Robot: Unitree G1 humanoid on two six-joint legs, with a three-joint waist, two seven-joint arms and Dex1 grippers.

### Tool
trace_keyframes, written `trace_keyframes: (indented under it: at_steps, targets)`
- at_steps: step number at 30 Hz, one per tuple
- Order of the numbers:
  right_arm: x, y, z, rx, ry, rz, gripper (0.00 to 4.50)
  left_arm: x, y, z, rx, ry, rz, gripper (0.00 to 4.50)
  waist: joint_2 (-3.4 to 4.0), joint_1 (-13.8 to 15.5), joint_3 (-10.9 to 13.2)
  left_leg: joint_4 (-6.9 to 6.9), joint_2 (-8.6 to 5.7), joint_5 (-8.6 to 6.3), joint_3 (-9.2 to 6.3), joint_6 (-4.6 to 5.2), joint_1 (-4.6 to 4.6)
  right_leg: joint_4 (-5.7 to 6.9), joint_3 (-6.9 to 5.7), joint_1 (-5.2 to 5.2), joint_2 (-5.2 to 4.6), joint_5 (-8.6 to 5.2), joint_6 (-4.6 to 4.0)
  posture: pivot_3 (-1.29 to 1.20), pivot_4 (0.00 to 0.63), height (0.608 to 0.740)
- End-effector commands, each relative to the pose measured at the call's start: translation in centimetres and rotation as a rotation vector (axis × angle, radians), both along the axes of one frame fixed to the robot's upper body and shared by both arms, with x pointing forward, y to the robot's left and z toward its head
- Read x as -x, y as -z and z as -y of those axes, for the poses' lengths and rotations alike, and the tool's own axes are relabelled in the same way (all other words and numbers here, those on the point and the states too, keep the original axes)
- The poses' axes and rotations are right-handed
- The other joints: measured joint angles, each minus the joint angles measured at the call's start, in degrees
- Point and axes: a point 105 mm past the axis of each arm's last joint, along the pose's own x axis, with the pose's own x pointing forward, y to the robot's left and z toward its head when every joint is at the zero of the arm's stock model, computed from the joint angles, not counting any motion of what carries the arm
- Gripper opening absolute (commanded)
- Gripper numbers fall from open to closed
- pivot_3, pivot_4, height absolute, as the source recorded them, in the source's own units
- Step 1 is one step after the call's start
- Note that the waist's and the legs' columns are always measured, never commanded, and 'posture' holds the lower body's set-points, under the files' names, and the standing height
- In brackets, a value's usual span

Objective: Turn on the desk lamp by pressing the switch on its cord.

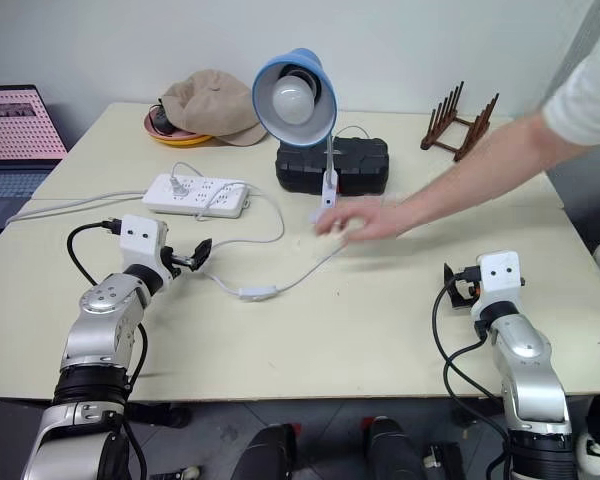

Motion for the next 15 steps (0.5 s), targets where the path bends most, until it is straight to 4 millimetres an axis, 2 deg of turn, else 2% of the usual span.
trace_keyframes:
  at_steps: [1,3,5,7,10,12,15]
  targets:
    - [0.1,-1.8,-0.2,0.023,-0.013,0.066,4.49,0.0,-1.8,-0.1,-0.033,0.015,0.054,4.50,0.00,0.00,0.00,0.00,0.00,0.00,0.00,0.00,0.00,0.00,0.00,0.00,0.00,0.00,0.00,0.00,0.150,0.740]
    - [0.1,-1.8,-0.5,0.019,-0.031,0.065,4.49,0.2,-2.1,0.2,-0.051,0.056,0.055,4.50,0.00,0.00,0.00,0.00,0.00,0.00,0.00,0.00,0.00,0.00,0.00,0.00,0.00,0.00,0.00,0.00,0.150,0.740]
    - [0.2,-2.4,-1.7,0.008,-0.107,0.064,4.49,0.6,-3.1,0.7,-0.100,0.155,0.044,4.50,0.00,-0.03,0.00,0.00,0.00,0.00,0.00,0.00,0.00,-0.01,0.00,0.00,0.00,0.00,-0.01,0.00,0.150,0.740]
    - [0.7,-3.1,-4.4,-0.003,-0.288,0.047,4.49,1.5,-4.5,2.0,-0.159,0.338,0.013,4.50,0.00,-0.16,0.01,-0.02,0.01,0.00,0.01,0.00,-0.04,0.00,0.01,-0.07,0.01,-0.03,-0.05,0.00,0.150,0.740]
    - [2.5,-3.7,-8.0,-0.047,-0.562,-0.007,4.49,3.0,-5.4,3.7,-0.261,0.571,-0.072,4.50,0.01,-0.25,0.01,-0.08,0.03,0.00,0.01,0.00,-0.04,-0.01,0.00,-0.08,0.01,-0.16,-0.27,0.00,0.150,0.740]
    - [4.6,-3.6,-10.5,-0.061,-0.763,-0.077,4.49,4.6,-5.8,5.0,-0.324,0.750,-0.154,4.50,0.02,-0.33,0.01,-0.09,0.03,0.00,0.00,0.00,-0.03,-0.01,0.00,-0.07,0.01,-0.19,-0.31,0.00,0.150,0.740]
    - [6.4,-3.3,-12.2,-0.066,-0.911,-0.145,4.49,6.0,-5.5,6.1,-0.369,0.900,-0.252,4.50,0.02,-0.22,0.02,-0.09,0.03,-0.01,0.01,0.00,-0.08,-0.11,-0.02,-0.07,-0.02,-0.22,-0.33,0.00,0.150,0.740]
